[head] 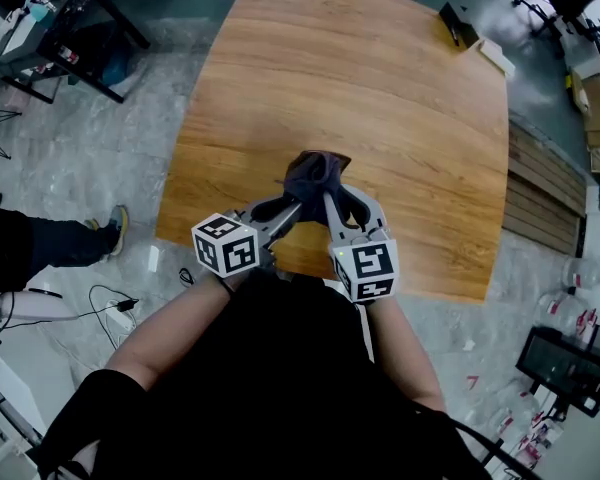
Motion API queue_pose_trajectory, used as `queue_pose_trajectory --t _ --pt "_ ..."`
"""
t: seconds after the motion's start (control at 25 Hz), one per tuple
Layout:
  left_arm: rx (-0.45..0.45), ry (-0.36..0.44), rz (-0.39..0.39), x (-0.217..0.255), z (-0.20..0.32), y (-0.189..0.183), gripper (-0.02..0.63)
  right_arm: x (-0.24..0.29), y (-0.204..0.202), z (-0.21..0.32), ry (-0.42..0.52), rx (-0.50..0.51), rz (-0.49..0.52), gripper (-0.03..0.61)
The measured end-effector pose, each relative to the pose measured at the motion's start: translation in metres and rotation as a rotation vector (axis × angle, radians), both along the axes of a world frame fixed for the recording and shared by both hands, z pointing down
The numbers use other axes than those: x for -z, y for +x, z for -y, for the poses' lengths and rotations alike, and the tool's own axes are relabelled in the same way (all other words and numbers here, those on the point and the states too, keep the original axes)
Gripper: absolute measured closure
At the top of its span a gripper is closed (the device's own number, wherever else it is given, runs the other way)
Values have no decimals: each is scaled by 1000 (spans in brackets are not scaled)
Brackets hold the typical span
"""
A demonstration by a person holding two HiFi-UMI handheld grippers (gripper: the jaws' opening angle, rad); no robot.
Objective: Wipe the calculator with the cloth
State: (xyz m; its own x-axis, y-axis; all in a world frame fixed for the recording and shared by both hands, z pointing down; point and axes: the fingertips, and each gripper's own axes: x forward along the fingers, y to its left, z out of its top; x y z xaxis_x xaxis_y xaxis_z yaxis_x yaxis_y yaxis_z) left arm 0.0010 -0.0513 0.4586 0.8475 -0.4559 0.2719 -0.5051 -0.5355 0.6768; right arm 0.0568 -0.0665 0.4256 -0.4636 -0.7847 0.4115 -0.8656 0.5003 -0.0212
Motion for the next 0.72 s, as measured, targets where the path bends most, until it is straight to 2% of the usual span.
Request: queue_pose_trajectory --t 0.24,0.4,0.52,0.72 --pt "16 12 -2 4 4 -2 543 -38 51 2 -78 -138 -51 522" --pt "26 19 -6 6 7 -4 543 -41 60 0 -84 -166 -58 522" --pt "34 25 -6 6 8 -2 543 -36 45 -2 -70 -123 -53 522" --pt "47 36 -4 7 14 -4 543 -27 -9 -16 -45 24 -27 522"
